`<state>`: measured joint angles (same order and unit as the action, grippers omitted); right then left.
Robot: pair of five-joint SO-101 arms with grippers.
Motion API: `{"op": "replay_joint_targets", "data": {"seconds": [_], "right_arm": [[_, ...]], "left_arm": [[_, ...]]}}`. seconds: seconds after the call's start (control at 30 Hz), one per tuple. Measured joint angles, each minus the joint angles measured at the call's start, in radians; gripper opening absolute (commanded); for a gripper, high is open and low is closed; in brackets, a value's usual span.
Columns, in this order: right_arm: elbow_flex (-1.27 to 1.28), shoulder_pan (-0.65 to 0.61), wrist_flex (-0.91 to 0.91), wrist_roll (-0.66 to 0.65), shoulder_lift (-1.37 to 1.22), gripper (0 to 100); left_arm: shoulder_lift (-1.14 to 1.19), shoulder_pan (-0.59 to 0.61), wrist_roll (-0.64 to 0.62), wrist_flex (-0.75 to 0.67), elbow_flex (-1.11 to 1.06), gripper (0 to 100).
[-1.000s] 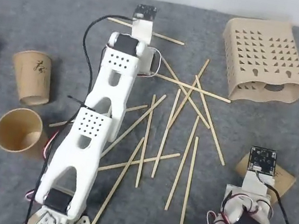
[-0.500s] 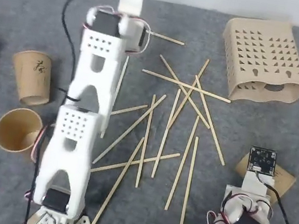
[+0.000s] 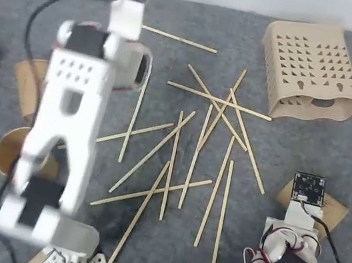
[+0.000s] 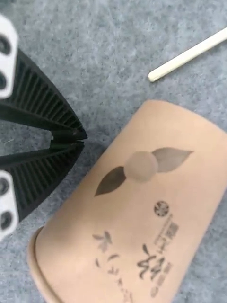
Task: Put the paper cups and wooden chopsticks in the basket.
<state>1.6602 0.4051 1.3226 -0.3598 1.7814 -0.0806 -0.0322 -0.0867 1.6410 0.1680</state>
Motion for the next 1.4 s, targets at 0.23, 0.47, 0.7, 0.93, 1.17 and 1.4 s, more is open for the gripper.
{"op": "replay_joint_targets", "data": {"seconds": [0.23,0.47,0.7,0.93,1.17,1.4], "right_arm": [[0.0,0.0,0.0,0.0,0.002,0.8],[0.0,0.0,0.0,0.0,0.002,0.9],[0.0,0.0,0.0,0.0,0.003,0.8],[0.0,0.0,0.0,0.0,0.003,0.8],[0.0,0.0,0.0,0.0,0.003,0.8],[0.0,0.0,0.0,0.0,0.003,0.8]], "left_arm": [[-0.308,0.071,0.0,-0.189,-0.471,1],[-0.394,0.166,0.048,-0.433,-0.904,2],[-0.396,0.164,0.107,-0.456,-0.97,7],[-0.396,0.089,0.109,-0.516,-0.957,21],[-0.275,0.034,0.117,-0.577,-0.749,16],[0.121,0.032,0.114,-0.577,-0.411,16]]}}
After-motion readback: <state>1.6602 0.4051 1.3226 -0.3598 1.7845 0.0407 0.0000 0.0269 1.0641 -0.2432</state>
